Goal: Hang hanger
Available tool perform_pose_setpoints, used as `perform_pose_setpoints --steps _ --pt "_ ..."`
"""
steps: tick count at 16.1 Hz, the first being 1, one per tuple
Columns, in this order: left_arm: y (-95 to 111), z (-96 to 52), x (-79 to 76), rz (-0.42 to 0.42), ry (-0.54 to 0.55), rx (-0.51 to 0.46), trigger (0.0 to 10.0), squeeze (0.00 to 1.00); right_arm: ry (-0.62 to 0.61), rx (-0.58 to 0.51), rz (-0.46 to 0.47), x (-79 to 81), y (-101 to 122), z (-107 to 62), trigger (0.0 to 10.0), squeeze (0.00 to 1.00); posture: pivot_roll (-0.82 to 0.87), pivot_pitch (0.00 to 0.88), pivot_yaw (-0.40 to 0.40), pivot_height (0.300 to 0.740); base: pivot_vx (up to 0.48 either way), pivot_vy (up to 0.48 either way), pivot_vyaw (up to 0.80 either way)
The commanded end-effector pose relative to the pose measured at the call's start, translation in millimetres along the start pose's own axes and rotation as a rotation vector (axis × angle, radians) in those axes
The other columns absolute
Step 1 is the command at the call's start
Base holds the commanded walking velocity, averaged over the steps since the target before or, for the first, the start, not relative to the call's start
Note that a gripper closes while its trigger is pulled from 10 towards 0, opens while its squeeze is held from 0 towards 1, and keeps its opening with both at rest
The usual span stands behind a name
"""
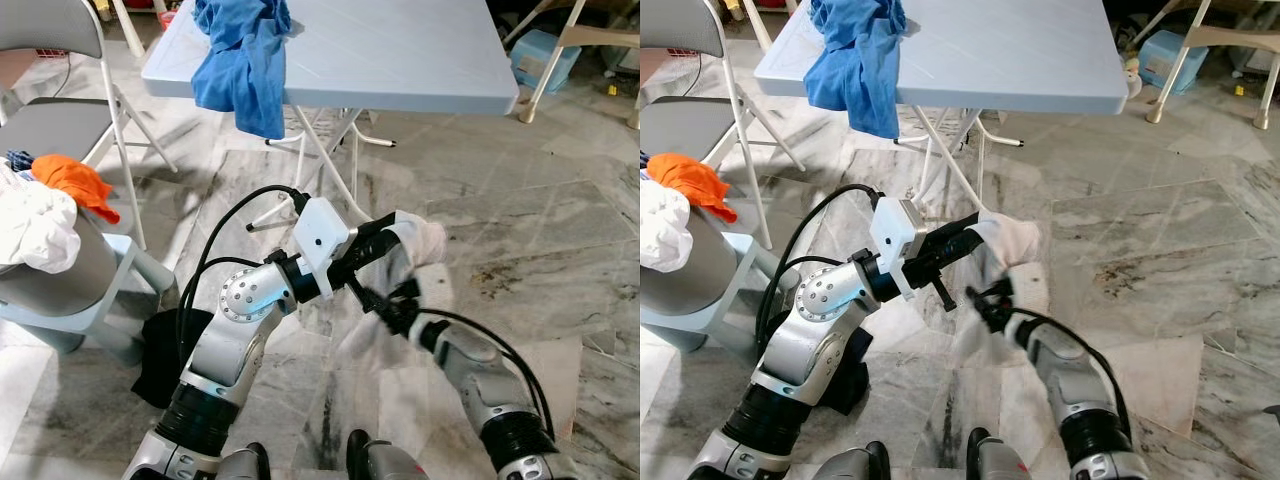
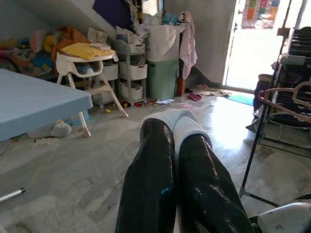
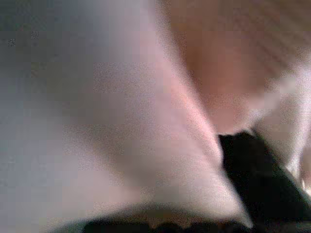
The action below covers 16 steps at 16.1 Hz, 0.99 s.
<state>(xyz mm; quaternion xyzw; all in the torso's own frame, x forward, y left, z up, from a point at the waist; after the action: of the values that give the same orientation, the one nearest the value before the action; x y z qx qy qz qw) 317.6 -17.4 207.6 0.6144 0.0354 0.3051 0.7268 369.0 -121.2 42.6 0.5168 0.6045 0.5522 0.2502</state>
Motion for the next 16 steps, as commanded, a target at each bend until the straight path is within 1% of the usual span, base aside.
perform_pose_setpoints --steps 1,2,3,4,5,7,8,10,11,12,13,14,16 --pt "15.7 3.4 0.2 0.023 -0.007 -0.049 10.0 0.0 -0.064 -0.006 0.004 -12.4 -1.7 -1.5 0.0 0.0 0.02 0.213 0.011 0.74 0.0 0.0 0.0" --pt "15.9 3.5 0.4 0.023 -0.006 -0.049 10.0 0.0 -0.082 -0.01 0.004 -15.9 -1.4 -1.7 0.0 0.0 0.02 0.213 0.011 0.74 0.0 0.0 0.0" --pt "16.5 3.7 0.6 0.022 -0.005 -0.051 10.0 0.0 -0.131 -0.026 0.003 -24.8 0.4 -2.7 0.0 0.0 0.02 0.214 0.013 0.74 0.0 0.0 0.0" --pt "17.5 4.3 0.7 0.021 -0.004 -0.054 10.0 0.0 -0.204 -0.049 0.028 -38.1 3.9 -4.5 0.0 0.0 0.02 0.214 0.014 0.74 0.0 0.0 0.0" --pt "17.8 4.9 0.4 0.021 -0.004 -0.055 10.0 0.0 -0.236 -0.055 0.032 -44.3 5.0 -5.7 0.0 0.0 0.02 0.214 0.014 0.74 0.0 0.0 0.0" --pt "18.2 4.9 0.6 0.023 -0.005 -0.055 10.0 0.0 -0.274 -0.061 0.027 -50.8 6.6 -7.0 0.0 0.0 0.02 0.215 0.015 0.74 0.0 0.0 0.0" --pt "18.4 4.9 1.4 0.029 -0.002 -0.054 10.0 0.0 -0.33 -0.082 0.02 -61.6 11.1 -10.4 0.0 0.0 0.02 0.215 0.015 0.74 0.0 0.0 0.0" --pt "15.2 3.0 4.9 0.073 0.018 -0.034 10.0 0.0 -0.406 -0.12 0.023 -75.6 18.9 -16.3 0.0 0.0 0.02 0.215 0.017 0.74 0.0 0.0 0.0" --pt "8.1 0.3 8.8 0.109 0.047 -0.004 10.0 0.0 -0.467 -0.148 0.019 -86.7 25.3 -21.8 0.0 0.0 0.02 0.216 0.017 0.74 0.0 0.0 0.0" --pt "-7.4 -6.7 12.0 0.169 0.083 0.055 10.0 0.0 -0.549 -0.196 0.013 -101.5 36.3 -30.7 0.0 0.0 0.02 0.218 0.016 0.74 0.0 0.0 0.0" --pt "-14.7 -10.1 12.5 0.18 0.099 0.081 10.0 0.0 -0.571 -0.215 0.009 -105.5 40.6 -33.6 0.0 0.0 0.02 0.219 0.017 0.74 0.0 0.0 0.0" --pt "-32.4 -19.1 8.8 0.169 0.114 0.138 10.0 0.0 -0.606 -0.262 0.002 -112.4 51.6 -39.2 0.0 0.0 0.01 0.222 0.015 0.74 0.0 0.0 0.0" --pt "-68.4 -36.8 -5.7 0.141 0.119 0.248 10.0 0.0 -0.646 -0.346 -0.016 -120.8 72.9 -47.8 0.0 0.0 0.01 0.224 0.01 0.74 0.0 0.0 0.0"
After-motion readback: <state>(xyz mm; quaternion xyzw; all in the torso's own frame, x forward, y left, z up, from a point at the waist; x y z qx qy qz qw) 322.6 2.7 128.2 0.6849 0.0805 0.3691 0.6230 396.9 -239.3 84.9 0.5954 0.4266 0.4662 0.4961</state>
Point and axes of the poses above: a point about 5 cm out from each wrist's last joint towards the gripper, its own z axis pointing out of the wrist towards the gripper, its own y axis along the axis of the wrist's last joint, x = y × z, the point moved 6 cm from there along z, pointing out of the wrist towards the gripper, and after that the axes turned 8 degrees about z, right-handed, at the moved point
